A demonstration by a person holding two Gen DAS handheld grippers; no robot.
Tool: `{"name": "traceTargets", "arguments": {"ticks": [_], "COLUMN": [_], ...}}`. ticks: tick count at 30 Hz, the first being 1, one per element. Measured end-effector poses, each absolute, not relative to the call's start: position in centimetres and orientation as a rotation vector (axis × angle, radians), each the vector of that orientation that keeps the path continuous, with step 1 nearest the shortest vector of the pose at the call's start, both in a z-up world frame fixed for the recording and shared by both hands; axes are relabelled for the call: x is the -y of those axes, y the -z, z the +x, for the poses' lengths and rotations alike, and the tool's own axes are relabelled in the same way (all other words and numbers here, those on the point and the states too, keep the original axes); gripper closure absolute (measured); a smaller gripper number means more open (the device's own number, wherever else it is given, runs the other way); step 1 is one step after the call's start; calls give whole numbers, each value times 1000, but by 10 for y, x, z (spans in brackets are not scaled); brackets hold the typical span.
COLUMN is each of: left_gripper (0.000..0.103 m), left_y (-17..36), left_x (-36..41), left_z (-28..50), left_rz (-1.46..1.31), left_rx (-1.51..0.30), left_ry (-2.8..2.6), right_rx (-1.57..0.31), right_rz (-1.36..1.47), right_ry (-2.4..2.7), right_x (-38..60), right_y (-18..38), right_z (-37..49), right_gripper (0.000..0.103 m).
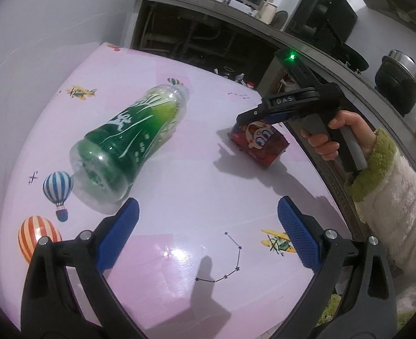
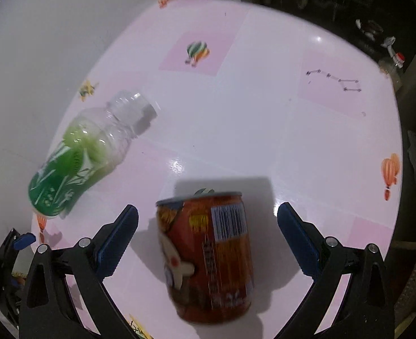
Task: Collect trash
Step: 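Move the right tool to the table and grasp the red drink can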
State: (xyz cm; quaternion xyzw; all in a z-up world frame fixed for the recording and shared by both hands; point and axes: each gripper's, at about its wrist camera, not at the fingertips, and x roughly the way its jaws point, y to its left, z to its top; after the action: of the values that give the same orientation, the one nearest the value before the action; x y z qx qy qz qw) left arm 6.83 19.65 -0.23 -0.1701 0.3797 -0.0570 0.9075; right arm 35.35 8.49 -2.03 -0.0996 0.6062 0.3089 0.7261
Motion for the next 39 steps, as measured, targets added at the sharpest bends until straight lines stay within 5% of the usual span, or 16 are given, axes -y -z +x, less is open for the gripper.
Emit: {"name": "traceTargets", "arguments": {"ticks": [8,14,23,29,39], "left_gripper": [9,9,9,9,9], "left_y": [3,6,3,1,5], "left_x": [-200,-199,-190,-187,-184], "left_z": [68,70,78,77,82], "left_rz": [-361,-365,-345,-338,-338], "left_rx": [-787,-797,-802,-806,-815], "left_ry": [127,143,181,184,200], "right_rx": [-1346,-1145,-1083,-1061,-981], "right_rz": [-241,-204,-212,-219,-244], "right_ry": [-653,-664,-597,-593,-540], "right_x": [-81,-43,-36,-38,-25], "right_y": [20,-9,33,37,2], "right_z": [352,311,284,277,254], "right_gripper": [10,8,8,37,37]}}
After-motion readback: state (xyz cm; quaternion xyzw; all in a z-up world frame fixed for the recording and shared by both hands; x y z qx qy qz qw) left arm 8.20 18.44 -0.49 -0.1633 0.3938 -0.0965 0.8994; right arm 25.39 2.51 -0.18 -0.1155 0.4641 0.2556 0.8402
